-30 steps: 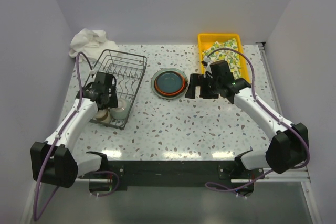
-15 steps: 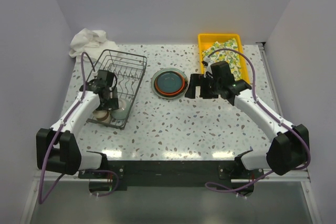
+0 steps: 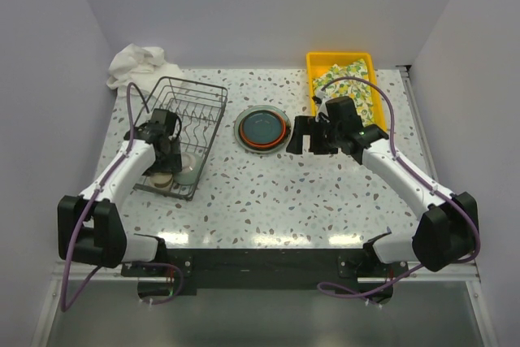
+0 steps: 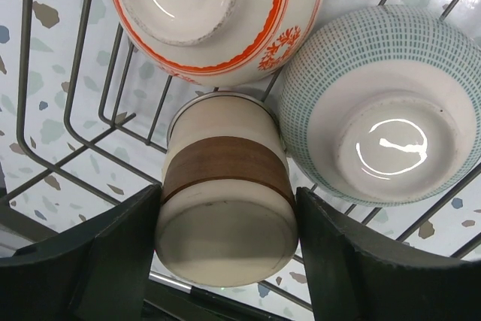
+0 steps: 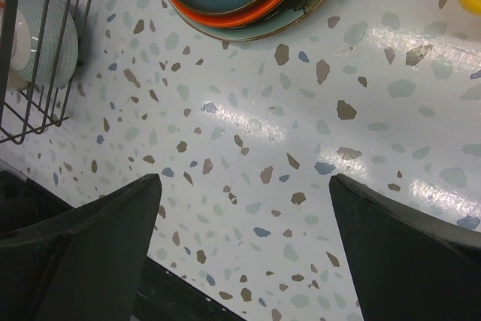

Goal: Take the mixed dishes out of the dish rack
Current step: Pick up the cup from the dish rack, then place the cup at the center of the board.

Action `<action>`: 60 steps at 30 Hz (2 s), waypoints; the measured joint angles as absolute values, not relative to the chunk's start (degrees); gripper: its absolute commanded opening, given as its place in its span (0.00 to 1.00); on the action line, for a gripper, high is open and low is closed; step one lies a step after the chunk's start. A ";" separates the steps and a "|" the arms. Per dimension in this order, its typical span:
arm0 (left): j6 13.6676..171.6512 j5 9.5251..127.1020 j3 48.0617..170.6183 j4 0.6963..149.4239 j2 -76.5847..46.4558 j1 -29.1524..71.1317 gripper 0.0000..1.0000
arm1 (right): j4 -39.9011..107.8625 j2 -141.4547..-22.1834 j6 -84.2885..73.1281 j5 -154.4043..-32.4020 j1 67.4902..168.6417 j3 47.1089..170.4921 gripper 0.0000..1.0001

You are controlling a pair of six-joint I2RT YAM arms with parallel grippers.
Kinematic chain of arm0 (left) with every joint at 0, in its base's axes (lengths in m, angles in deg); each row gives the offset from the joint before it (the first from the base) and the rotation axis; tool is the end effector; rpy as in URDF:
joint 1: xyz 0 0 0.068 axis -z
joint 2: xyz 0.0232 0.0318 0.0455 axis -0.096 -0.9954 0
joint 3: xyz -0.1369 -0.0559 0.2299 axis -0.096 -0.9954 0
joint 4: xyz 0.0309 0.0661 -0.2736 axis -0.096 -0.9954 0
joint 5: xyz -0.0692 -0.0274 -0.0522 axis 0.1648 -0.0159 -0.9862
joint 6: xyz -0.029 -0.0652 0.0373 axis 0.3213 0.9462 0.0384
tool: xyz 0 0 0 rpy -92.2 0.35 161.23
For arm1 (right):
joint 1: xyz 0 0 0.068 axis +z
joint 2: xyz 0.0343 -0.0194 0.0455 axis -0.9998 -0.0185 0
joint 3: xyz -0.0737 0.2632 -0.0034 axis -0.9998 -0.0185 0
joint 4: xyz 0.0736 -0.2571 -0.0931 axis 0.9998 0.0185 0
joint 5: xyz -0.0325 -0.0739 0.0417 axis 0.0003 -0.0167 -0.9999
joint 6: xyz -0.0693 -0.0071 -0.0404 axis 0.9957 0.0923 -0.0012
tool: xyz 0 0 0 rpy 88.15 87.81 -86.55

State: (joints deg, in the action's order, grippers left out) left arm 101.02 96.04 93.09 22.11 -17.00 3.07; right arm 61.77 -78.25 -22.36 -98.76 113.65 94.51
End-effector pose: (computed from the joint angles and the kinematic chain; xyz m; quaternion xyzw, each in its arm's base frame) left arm 0.2764 -0.0183 0.1966 -0.1224 0.9665 0.1245 0.1883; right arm 0.3005 0.1556 0.2553 -0.0526 0.9160 0.2523 0.3075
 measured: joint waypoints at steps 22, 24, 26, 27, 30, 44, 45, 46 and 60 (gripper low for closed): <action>98.82 87.06 106.62 20.16 -6.73 2.85 0.36 | 56.81 -78.25 -25.81 -105.84 113.65 94.51 0.98; 98.45 83.62 107.08 22.61 -4.43 2.85 0.36 | 54.79 -78.25 -26.71 -108.20 113.65 94.40 0.98; 98.49 79.43 107.08 25.63 -1.94 2.85 0.36 | 51.62 -78.23 -28.31 -110.89 113.65 93.70 0.98; 98.69 77.18 107.01 27.29 -0.87 2.85 0.35 | 49.83 -78.23 -29.20 -112.48 113.65 93.11 0.98; 100.48 70.38 105.66 33.56 1.80 2.85 0.35 | 44.67 -78.25 -32.81 -117.47 113.63 91.32 0.98; 122.51 43.95 85.38 66.28 4.84 3.59 0.33 | 13.70 -81.27 -50.64 -131.93 113.71 88.06 0.91; 123.95 43.36 84.63 68.38 4.84 4.10 0.33 | 12.26 -81.62 -51.41 -132.35 113.76 88.06 0.90; 125.24 42.84 84.04 70.43 4.84 4.62 0.33 | 10.99 -81.97 -52.06 -132.98 113.87 88.08 0.89; 137.77 41.42 76.68 91.20 2.23 12.64 0.32 | -1.14 -85.77 -58.64 -138.38 117.67 88.85 0.61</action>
State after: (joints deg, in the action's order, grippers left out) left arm 137.77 41.42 76.68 91.20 2.23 12.64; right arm -1.14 -85.77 -58.64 -138.38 117.67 88.85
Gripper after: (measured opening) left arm 0.729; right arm 0.709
